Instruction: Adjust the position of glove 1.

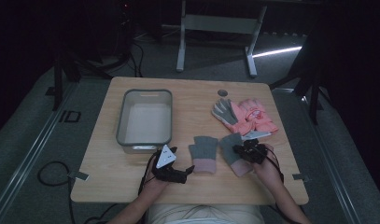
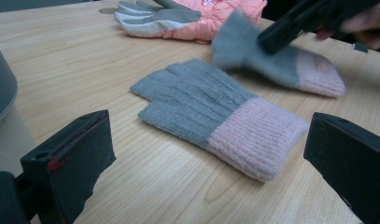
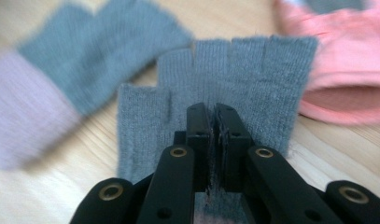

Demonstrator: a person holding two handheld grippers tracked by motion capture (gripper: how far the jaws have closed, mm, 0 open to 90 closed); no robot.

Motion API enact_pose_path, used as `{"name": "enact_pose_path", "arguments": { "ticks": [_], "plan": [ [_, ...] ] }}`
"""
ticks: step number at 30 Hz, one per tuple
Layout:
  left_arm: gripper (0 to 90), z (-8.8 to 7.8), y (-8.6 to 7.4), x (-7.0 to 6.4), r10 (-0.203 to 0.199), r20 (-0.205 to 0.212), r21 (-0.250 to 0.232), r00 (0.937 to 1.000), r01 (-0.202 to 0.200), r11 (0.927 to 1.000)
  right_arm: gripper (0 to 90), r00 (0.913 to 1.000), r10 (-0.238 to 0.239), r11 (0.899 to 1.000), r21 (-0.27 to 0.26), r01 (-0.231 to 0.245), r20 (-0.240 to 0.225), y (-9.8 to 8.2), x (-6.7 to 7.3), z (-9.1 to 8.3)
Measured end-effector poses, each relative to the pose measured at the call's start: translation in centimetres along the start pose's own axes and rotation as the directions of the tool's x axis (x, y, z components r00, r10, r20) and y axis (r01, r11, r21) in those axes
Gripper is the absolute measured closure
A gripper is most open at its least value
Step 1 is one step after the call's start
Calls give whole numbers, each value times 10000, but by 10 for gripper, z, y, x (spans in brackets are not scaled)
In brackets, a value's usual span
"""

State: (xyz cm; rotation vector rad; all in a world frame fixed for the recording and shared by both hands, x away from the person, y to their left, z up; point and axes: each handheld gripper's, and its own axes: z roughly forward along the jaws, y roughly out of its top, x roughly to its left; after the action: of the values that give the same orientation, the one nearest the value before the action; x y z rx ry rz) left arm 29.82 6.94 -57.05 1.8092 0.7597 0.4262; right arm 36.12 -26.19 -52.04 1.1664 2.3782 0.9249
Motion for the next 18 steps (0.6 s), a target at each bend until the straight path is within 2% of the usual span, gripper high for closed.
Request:
{"name": "enact_pose_path", "arguments": {
  "ticks": [4,6,9,14,18],
  "plan": [
    [11,0,0,0,28,-6,-10,10000,-28,10000,855,9945,924,9940,-638,-892,483,-3,0,-30],
    [11,0,0,0,12,-5,-20,10000,-12,10000,854,9868,1385,9882,-770,-1322,839,-9,0,-41],
    [11,0,0,0,14,-6,-21,10000,-14,10000,855,9674,2123,9752,-942,-2005,1382,-22,-2,-51],
    [11,0,0,0,7,24,-40,10000,-7,10000,855,9364,2951,9553,-748,-2859,1901,-41,-11,-44],
    [11,0,0,0,1,20,-42,10000,-1,10000,854,9247,3183,9478,-517,-3146,2089,-50,-17,-29]
  ]
}}
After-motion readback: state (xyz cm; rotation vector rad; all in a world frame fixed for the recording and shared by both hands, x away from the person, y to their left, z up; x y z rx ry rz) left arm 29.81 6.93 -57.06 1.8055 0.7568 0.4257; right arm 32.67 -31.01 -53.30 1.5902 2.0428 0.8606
